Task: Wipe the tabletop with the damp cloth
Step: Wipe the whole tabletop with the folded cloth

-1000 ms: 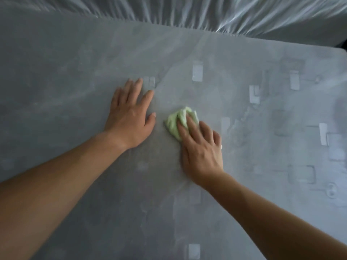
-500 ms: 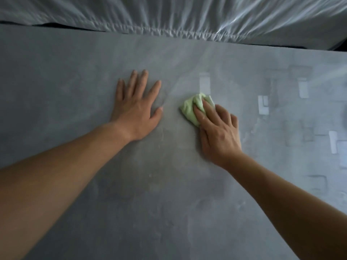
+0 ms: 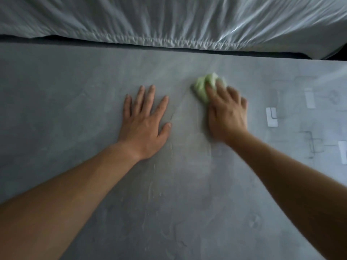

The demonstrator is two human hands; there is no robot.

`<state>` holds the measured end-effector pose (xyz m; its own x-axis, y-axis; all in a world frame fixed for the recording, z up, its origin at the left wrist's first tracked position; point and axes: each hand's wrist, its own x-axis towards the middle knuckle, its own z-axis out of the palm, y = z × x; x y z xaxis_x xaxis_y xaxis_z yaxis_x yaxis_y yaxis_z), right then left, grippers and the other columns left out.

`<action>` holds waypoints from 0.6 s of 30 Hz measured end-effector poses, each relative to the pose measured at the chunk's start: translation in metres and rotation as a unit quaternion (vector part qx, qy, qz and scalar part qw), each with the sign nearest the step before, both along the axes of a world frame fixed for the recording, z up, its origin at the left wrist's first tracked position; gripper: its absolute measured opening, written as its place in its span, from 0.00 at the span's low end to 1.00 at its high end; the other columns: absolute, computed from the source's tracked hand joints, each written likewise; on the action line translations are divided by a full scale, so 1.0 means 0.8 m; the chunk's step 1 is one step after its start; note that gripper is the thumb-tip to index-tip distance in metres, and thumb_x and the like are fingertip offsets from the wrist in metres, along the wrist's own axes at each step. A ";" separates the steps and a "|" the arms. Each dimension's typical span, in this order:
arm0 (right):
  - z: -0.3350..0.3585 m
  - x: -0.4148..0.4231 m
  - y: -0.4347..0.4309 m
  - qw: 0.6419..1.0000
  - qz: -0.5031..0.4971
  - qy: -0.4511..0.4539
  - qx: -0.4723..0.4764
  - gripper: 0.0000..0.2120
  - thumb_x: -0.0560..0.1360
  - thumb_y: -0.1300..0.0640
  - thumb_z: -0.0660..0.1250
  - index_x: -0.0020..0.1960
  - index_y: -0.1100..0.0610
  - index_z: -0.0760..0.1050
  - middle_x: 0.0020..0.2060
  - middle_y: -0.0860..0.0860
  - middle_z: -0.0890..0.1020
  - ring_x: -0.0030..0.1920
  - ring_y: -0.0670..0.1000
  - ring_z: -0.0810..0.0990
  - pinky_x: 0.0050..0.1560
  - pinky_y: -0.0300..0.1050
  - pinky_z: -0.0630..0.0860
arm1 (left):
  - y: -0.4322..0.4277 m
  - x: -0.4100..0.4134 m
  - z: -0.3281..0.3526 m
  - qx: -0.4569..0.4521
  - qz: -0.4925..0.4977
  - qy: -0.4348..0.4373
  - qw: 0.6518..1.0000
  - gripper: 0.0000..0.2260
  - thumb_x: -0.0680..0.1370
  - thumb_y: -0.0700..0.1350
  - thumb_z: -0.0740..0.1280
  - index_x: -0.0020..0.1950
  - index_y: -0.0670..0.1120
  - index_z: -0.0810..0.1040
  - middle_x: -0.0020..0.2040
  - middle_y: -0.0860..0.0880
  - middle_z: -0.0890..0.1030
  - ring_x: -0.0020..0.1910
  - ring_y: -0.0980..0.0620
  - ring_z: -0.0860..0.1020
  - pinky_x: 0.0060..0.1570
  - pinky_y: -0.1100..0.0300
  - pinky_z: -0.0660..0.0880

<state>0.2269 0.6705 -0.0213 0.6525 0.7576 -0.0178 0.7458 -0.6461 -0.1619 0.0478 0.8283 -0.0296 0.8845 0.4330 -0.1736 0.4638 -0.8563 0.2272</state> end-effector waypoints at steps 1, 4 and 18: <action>0.000 0.026 0.018 0.999 -0.050 0.002 0.000 0.29 0.75 0.50 0.52 0.77 0.46 0.64 0.77 0.49 0.64 0.70 0.59 0.64 0.65 0.54 0.61 | 0.000 0.000 -0.001 -0.004 0.003 -0.003 1.000 0.31 0.77 0.61 0.49 0.80 0.54 0.52 0.81 0.45 0.45 0.79 0.44 0.42 0.75 0.40 0.39; 0.001 0.039 0.052 0.994 -0.104 0.012 0.016 0.29 0.75 0.50 0.52 0.77 0.45 0.63 0.78 0.47 0.62 0.72 0.57 0.62 0.66 0.53 0.59 | 0.002 0.000 0.000 -0.018 0.004 -0.009 1.000 0.31 0.77 0.61 0.45 0.80 0.54 0.53 0.81 0.45 0.46 0.79 0.44 0.42 0.75 0.41 0.38; -0.005 0.003 0.070 0.996 0.086 0.000 0.032 0.27 0.77 0.51 0.55 0.76 0.49 0.65 0.77 0.50 0.65 0.69 0.59 0.66 0.63 0.53 0.61 | 0.004 -0.001 0.001 -0.045 0.009 -0.036 0.998 0.28 0.78 0.56 0.50 0.77 0.47 0.57 0.81 0.45 0.49 0.80 0.45 0.43 0.75 0.41 0.39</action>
